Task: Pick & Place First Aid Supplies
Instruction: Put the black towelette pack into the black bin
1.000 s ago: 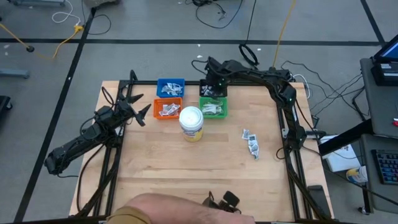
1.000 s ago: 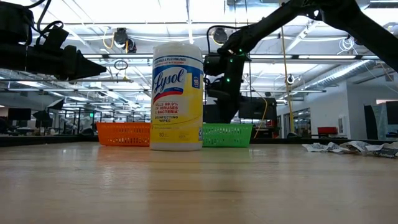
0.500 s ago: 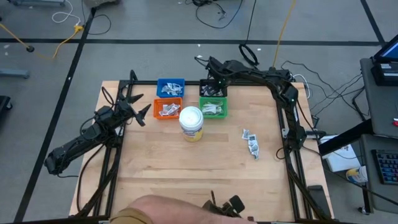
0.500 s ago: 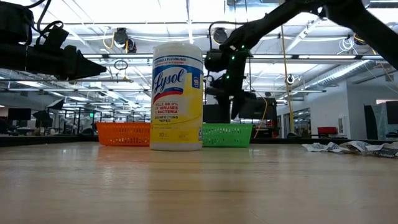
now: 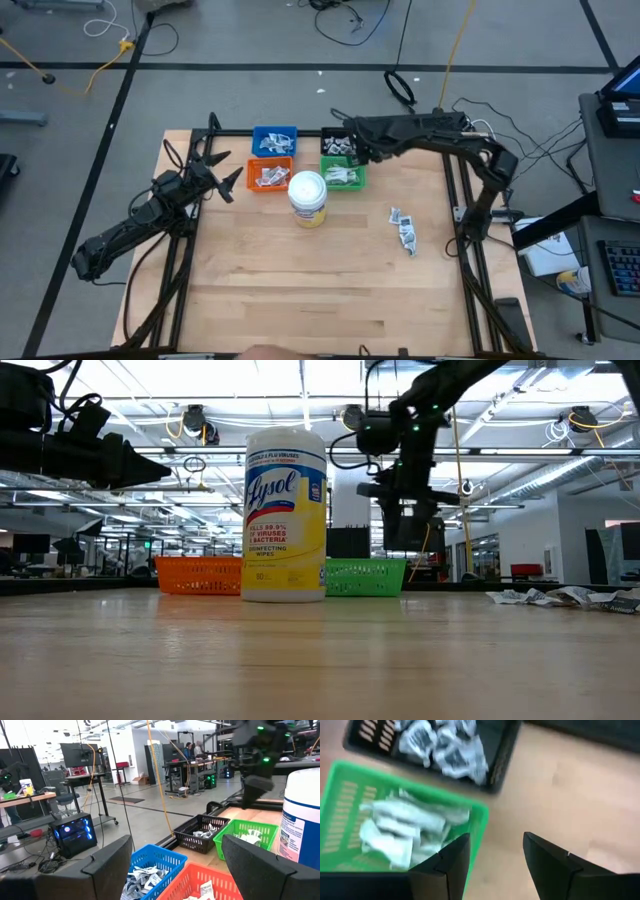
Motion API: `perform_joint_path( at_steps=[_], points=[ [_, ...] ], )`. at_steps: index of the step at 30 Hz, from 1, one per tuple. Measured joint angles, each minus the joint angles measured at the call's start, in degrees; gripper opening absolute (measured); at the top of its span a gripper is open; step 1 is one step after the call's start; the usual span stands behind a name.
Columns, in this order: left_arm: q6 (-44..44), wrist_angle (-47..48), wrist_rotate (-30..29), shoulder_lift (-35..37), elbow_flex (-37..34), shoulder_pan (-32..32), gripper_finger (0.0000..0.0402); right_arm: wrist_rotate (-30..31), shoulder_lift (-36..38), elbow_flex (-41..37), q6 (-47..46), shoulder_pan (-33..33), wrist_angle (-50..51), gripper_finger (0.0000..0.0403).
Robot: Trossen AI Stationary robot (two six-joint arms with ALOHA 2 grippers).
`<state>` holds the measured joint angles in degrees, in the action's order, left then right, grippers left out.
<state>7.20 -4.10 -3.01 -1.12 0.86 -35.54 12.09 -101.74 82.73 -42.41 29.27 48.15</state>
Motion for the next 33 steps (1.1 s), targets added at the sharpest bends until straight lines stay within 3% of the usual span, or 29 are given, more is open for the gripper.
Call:
perform_joint_path(
  at_steps=[16,28,33],
  points=[
    [0.0,0.0,0.01,0.01,0.0,-0.01,0.031,-0.53,13.03,-23.12,-24.07,-12.19,-1.38,0.0182],
    [0.0,0.0,0.02,0.01,0.01,0.01,0.031,-3.39,14.5,-33.47,-32.29,-18.75,-1.87,0.0183],
    [0.0,0.0,0.01,-0.01,0.01,-0.01,0.031,-4.85,14.5,-36.04,-30.1,-19.25,-5.67,0.0181]
  ],
)
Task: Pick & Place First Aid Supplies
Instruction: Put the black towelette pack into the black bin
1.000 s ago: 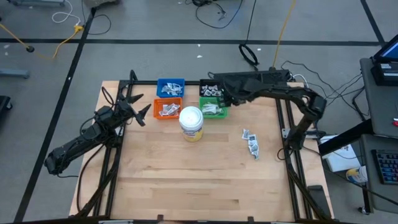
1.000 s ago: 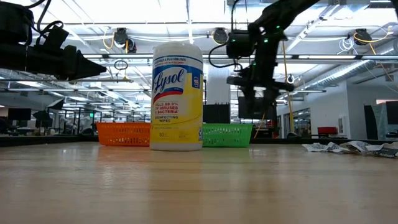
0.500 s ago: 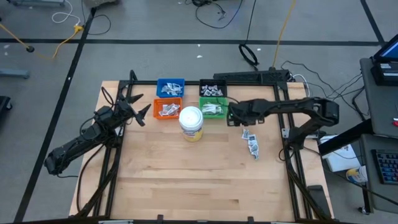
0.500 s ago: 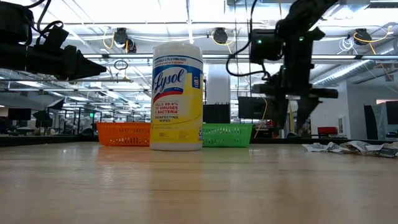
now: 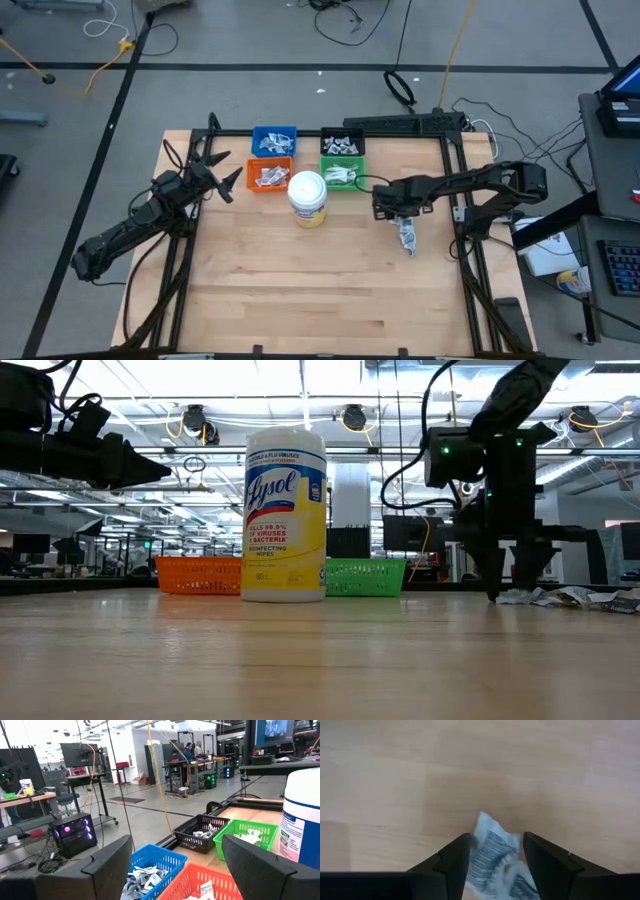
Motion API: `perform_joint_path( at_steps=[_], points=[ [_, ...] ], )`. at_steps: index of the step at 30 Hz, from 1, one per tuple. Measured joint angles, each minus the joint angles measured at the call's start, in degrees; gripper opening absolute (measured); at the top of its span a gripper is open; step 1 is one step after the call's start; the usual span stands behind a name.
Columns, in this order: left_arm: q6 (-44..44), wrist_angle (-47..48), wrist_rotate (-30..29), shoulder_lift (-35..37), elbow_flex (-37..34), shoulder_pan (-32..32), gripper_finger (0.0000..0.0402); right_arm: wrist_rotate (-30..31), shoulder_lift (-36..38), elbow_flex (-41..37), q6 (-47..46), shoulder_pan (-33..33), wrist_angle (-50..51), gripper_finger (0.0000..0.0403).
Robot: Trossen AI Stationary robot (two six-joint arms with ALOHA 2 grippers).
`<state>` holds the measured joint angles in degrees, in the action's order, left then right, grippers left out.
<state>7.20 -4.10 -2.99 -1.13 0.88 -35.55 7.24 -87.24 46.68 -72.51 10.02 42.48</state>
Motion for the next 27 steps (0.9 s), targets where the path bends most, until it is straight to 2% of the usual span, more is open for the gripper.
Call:
perform_joint_path(
  at_steps=[4,10,12,27],
  points=[
    [0.0,0.0,0.01,0.02,0.01,0.02,0.031,-0.91,0.0,-0.49,1.27,0.0,-2.21,0.0149],
    [0.0,0.0,0.01,0.02,0.0,0.01,0.031,-1.36,0.07,-0.64,4.06,0.0,-2.69,0.0035],
    [0.0,0.0,0.01,0.02,-0.01,0.02,0.031,-1.52,0.06,-0.36,6.07,0.0,-2.6,0.0012],
    [0.0,0.0,0.0,0.02,0.0,0.01,0.031,-1.35,-0.02,14.85,22.82,4.31,14.0,0.0003]
  ],
)
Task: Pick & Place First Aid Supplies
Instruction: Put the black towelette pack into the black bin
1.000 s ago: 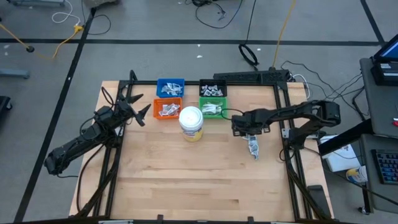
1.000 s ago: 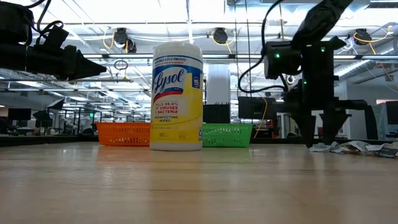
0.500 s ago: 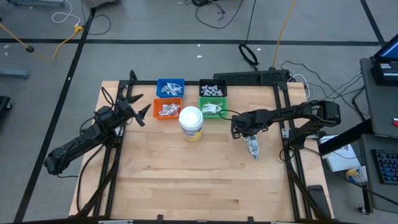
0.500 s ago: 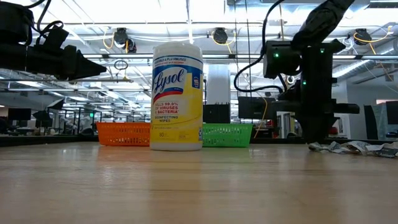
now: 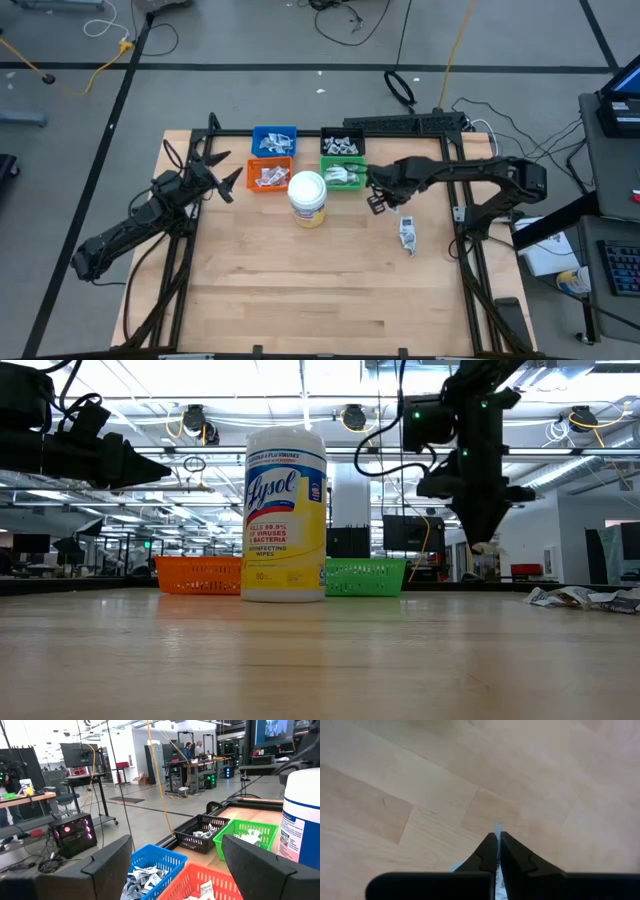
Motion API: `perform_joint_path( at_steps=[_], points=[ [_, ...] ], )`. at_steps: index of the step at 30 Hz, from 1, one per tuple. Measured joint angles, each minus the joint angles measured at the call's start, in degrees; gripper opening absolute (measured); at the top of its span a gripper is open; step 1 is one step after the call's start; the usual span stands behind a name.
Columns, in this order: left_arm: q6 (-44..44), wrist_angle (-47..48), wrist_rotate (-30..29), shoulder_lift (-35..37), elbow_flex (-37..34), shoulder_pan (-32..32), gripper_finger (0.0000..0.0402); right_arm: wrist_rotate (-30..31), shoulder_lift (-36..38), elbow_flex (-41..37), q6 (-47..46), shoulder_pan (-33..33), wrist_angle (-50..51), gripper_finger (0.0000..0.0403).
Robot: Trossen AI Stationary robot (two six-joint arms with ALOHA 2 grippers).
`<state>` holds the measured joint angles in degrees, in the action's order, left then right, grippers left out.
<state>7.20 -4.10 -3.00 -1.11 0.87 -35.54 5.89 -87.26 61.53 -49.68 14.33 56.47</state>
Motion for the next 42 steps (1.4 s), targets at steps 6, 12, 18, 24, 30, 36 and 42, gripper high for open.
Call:
perform_joint_path(
  at_steps=[6,12,18,24,30,36,42],
  points=[
    [0.0,0.0,0.0,0.0,-0.01,0.01,0.031,-0.16,-1.15,4.38,11.76,2.41,1.56,0.0002],
    [0.0,0.0,0.0,-0.01,-0.01,0.01,0.031,-0.15,-8.03,13.91,30.37,7.53,2.29,0.0001],
    [0.0,0.0,0.0,0.01,0.0,-0.01,0.031,-0.06,-17.27,25.06,46.34,12.52,2.43,0.0001],
    [0.0,0.0,-0.01,-0.01,0.0,-0.01,0.031,0.01,-26.94,37.55,59.6,16.59,2.06,0.0002],
    [0.0,0.0,0.0,0.0,-0.01,-0.01,0.031,0.0,-35.5,48.71,71.01,19.81,2.01,0.0003],
    [0.0,0.0,-0.01,0.0,0.0,0.01,0.031,-0.05,-40.91,54.6,77.19,21.75,0.85,0.0003],
    [0.02,0.0,-0.05,-0.01,-0.01,0.01,0.031,0.02,-42.6,55.33,79.3,22.13,0.41,0.0004]
  ],
)
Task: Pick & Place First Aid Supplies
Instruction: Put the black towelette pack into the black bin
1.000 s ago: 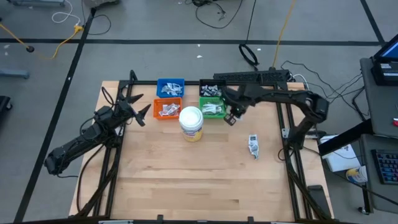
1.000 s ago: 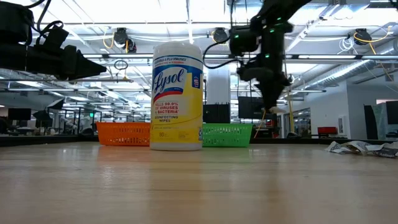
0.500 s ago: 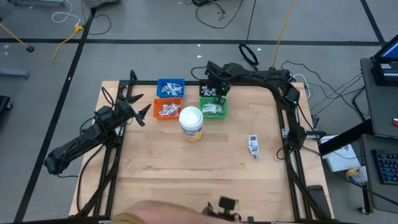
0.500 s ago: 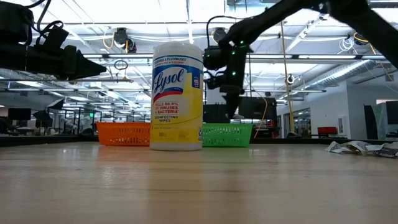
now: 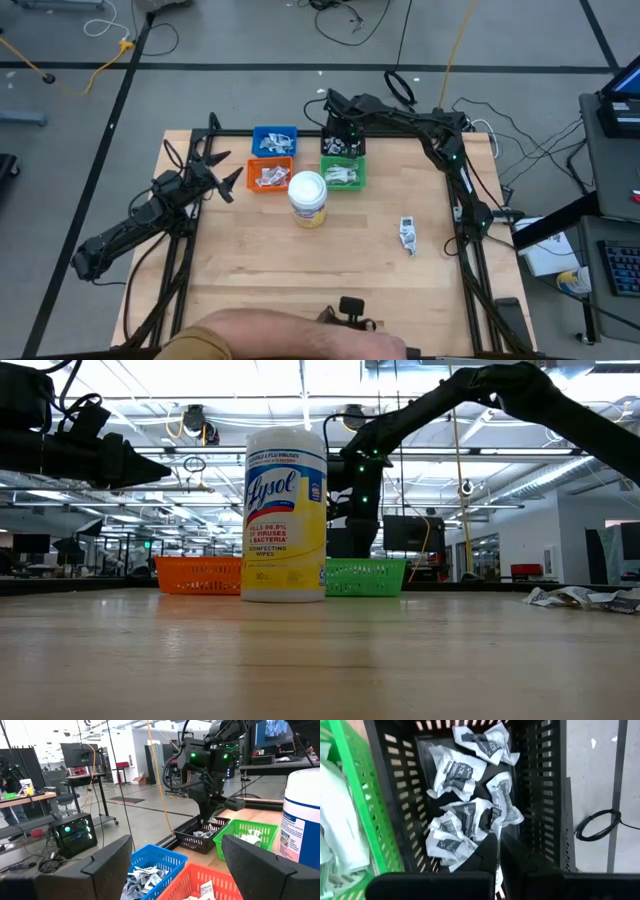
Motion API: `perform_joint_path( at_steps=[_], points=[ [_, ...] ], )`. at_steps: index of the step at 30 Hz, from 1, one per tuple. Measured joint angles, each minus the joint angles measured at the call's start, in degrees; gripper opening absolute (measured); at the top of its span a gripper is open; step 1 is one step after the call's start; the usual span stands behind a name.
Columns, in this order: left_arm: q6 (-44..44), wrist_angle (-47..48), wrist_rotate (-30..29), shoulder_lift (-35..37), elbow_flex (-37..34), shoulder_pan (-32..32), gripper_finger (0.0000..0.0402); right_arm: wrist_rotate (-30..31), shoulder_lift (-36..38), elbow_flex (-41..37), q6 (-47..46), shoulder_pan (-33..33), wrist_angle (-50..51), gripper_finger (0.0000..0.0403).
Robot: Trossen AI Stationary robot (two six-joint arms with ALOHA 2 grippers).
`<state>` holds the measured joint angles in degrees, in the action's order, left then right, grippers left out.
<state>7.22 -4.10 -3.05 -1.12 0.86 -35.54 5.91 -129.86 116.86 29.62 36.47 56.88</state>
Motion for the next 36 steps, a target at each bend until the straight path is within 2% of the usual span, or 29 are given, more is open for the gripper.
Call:
perform_joint_path(
  at_steps=[7,17,22,24,31,36],
  points=[
    [-0.02,0.0,-0.02,0.01,0.02,0.01,0.031,0.02,-0.07,0.04,-2.99,0.0,-0.38,0.0019],
    [-0.02,0.0,-0.04,-0.01,0.02,-0.01,0.031,0.0,-0.07,0.04,-1.76,-0.15,-1.32,0.0147],
    [-0.01,0.0,-0.06,0.0,0.01,0.0,0.031,-0.01,0.06,0.04,-3.94,-0.51,-0.84,0.019],
    [-0.02,0.0,-0.05,0.01,0.0,0.01,0.031,0.15,1.11,0.02,-8.46,-0.55,0.55,0.0198],
    [-0.02,0.0,-0.04,0.01,0.01,0.0,0.031,7.35,5.08,-1.17,-32.79,-0.57,3.19,0.02],
    [-0.02,0.0,-0.02,0.0,0.0,0.01,0.031,7.55,8.07,-3.51,-49.95,-0.55,3.38,0.0197]
  ],
)
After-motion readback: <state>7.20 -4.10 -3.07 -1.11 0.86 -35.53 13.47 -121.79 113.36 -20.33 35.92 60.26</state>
